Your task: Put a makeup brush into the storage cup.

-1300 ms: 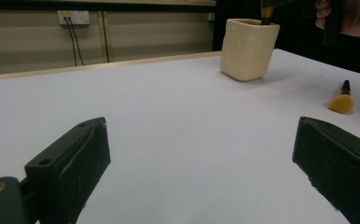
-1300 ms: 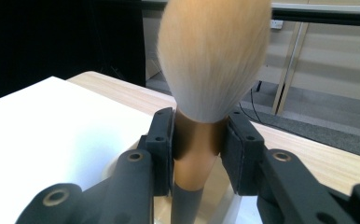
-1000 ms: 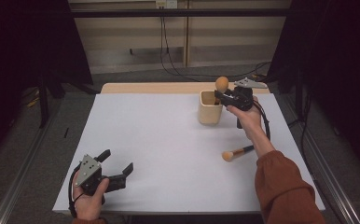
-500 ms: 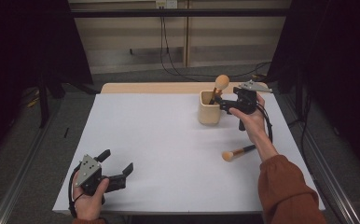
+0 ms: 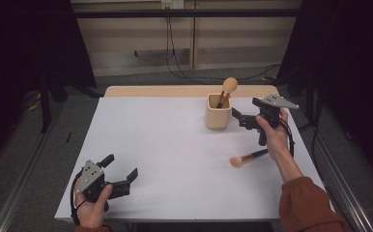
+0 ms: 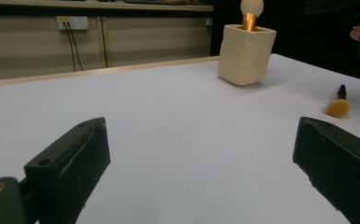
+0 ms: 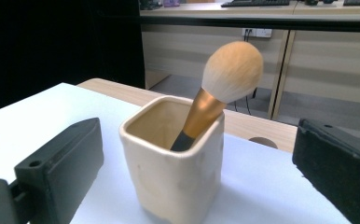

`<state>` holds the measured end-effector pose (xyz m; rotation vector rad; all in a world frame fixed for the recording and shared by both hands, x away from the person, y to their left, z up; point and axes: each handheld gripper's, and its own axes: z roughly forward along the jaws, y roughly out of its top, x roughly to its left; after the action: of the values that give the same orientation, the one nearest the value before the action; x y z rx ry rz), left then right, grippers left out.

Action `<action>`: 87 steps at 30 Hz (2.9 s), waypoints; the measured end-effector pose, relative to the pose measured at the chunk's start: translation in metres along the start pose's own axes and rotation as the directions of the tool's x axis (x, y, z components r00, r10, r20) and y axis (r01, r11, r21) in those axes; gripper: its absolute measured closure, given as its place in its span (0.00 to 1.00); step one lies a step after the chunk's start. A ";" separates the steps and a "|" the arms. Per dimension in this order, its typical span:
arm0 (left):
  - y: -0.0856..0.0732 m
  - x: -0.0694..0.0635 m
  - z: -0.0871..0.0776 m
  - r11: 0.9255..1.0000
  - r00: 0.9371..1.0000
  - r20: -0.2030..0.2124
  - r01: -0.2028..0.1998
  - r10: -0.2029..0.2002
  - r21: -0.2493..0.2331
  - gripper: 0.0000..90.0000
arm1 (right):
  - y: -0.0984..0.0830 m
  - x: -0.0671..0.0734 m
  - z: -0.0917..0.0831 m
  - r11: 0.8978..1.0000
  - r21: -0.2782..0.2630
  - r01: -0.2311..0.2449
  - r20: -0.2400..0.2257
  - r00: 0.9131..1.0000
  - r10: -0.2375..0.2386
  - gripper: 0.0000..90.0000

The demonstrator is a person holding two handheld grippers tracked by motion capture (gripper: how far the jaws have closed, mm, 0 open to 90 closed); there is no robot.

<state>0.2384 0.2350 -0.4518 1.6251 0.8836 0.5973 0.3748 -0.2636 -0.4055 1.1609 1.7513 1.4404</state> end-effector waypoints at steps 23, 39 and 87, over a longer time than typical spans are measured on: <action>0.001 0.000 -0.007 1.000 1.000 -0.005 0.002 -0.002 -0.019 0.04 | -0.034 0.013 -0.073 1.000 0.009 -0.011 -0.032 0.999 0.011 0.01; -0.002 0.002 -0.012 1.000 1.000 -0.013 -0.003 0.002 -0.007 0.04 | -0.063 0.021 -0.116 1.000 -0.003 0.019 -0.014 1.000 -0.019 0.02; -0.002 0.000 -0.024 0.999 0.998 -0.053 -0.025 0.023 -0.032 0.03 | -0.071 0.024 -0.130 1.000 -0.013 0.020 -0.011 1.000 -0.020 0.01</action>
<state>0.2187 0.2493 -0.4482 1.5990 0.8897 0.6703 0.2342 -0.3043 -0.4403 1.1282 1.7535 1.4467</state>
